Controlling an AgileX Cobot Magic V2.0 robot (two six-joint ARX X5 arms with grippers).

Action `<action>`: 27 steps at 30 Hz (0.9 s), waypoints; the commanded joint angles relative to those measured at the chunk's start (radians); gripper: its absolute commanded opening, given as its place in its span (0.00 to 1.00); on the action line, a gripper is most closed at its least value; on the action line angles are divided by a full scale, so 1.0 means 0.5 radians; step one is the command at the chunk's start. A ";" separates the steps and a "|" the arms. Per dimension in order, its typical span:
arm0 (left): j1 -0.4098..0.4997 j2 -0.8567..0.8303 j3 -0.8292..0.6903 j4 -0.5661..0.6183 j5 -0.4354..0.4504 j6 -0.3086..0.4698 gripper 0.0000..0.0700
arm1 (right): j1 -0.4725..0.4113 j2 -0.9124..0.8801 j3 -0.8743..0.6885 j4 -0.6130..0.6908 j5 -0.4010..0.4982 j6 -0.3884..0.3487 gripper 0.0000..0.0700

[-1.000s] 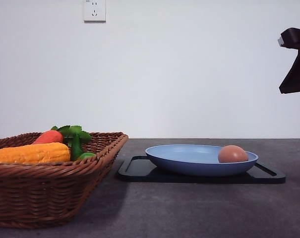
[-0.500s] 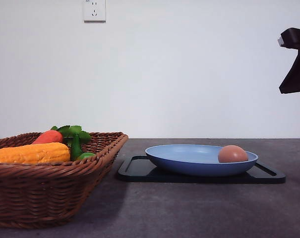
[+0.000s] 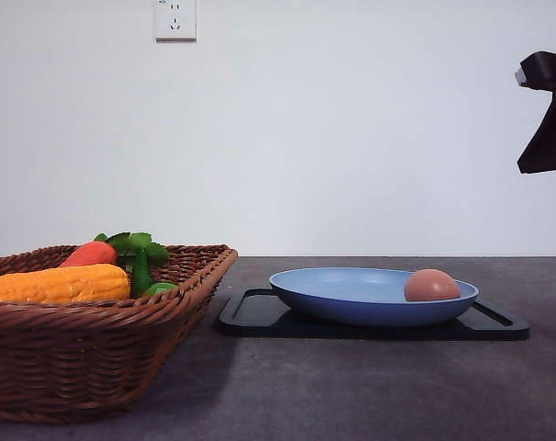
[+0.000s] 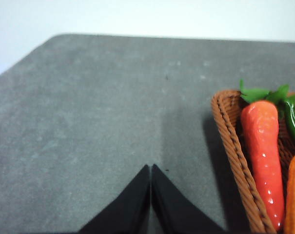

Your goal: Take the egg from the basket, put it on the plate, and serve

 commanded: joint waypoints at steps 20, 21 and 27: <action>0.021 -0.013 -0.032 -0.074 0.000 -0.036 0.00 | 0.016 0.009 0.011 0.022 0.006 0.022 0.00; 0.021 -0.013 -0.032 -0.074 0.000 -0.036 0.00 | 0.016 0.009 0.011 0.022 0.006 0.023 0.00; 0.021 -0.013 -0.032 -0.074 0.000 -0.036 0.00 | 0.016 0.009 0.011 0.022 0.006 0.022 0.00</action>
